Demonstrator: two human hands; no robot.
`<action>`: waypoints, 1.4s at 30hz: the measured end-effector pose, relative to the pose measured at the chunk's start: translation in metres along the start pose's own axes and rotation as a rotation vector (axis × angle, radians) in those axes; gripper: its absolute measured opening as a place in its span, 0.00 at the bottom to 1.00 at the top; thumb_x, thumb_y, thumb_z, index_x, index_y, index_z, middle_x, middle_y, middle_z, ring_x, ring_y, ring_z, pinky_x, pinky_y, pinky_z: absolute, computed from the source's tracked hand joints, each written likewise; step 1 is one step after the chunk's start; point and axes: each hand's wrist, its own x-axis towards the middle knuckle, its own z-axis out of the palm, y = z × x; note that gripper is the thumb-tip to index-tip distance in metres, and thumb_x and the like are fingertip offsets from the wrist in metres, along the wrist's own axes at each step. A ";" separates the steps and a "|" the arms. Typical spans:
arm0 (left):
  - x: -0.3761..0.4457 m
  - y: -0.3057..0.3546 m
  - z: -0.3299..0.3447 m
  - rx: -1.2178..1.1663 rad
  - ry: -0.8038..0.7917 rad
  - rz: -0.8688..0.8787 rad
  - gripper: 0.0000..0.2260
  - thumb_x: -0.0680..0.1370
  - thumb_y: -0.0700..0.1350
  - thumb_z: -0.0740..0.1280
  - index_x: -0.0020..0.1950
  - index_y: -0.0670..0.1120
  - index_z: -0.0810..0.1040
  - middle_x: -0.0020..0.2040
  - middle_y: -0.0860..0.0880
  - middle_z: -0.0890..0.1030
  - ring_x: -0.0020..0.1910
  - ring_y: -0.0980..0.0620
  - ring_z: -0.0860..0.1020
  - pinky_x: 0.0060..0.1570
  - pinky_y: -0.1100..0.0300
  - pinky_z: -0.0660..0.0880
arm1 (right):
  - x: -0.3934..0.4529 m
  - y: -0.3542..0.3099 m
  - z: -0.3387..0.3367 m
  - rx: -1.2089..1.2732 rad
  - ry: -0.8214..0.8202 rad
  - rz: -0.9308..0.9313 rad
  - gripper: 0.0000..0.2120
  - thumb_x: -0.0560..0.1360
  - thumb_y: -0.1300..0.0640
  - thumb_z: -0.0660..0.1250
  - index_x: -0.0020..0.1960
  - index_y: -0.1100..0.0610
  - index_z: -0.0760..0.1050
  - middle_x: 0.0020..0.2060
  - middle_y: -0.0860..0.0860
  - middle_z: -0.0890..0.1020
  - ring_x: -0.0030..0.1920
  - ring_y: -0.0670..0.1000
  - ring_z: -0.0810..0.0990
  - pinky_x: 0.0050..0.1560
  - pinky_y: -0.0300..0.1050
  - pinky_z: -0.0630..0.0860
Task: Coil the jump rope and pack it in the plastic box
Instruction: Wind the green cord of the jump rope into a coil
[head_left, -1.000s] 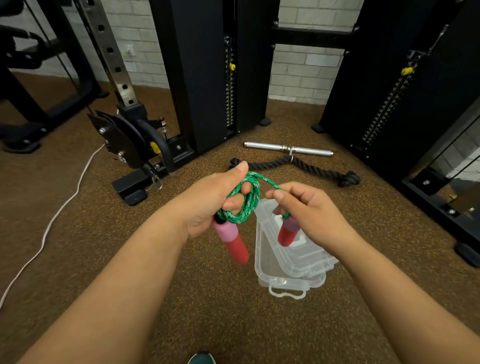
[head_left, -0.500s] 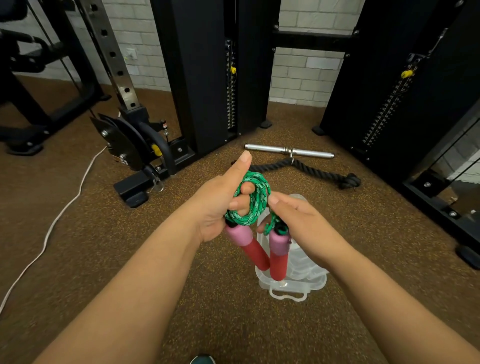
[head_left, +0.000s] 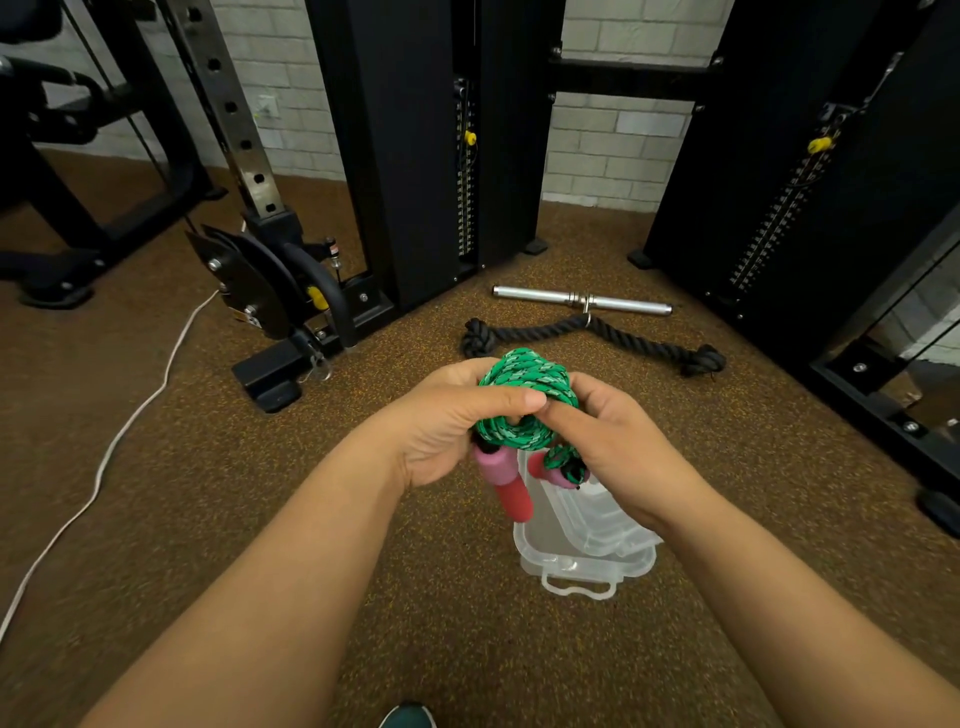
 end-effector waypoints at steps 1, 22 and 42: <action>0.001 -0.001 0.001 0.009 0.007 0.006 0.15 0.67 0.34 0.71 0.53 0.42 0.81 0.48 0.43 0.83 0.49 0.48 0.81 0.56 0.53 0.77 | 0.001 0.001 0.000 0.018 0.019 0.000 0.08 0.78 0.58 0.63 0.56 0.58 0.75 0.47 0.64 0.81 0.37 0.56 0.77 0.36 0.49 0.73; -0.001 0.005 0.014 0.028 0.476 0.043 0.07 0.81 0.38 0.58 0.57 0.39 0.73 0.61 0.35 0.77 0.53 0.38 0.81 0.53 0.42 0.79 | -0.016 0.034 -0.011 -0.120 -0.216 0.007 0.21 0.69 0.49 0.72 0.61 0.47 0.73 0.48 0.52 0.82 0.44 0.53 0.81 0.42 0.47 0.80; -0.022 -0.025 0.004 -0.184 0.465 0.095 0.12 0.82 0.36 0.54 0.63 0.35 0.70 0.60 0.33 0.77 0.52 0.35 0.81 0.45 0.35 0.79 | -0.020 0.084 -0.034 -0.094 -0.290 0.245 0.25 0.68 0.56 0.65 0.65 0.51 0.72 0.61 0.53 0.79 0.58 0.48 0.79 0.54 0.38 0.75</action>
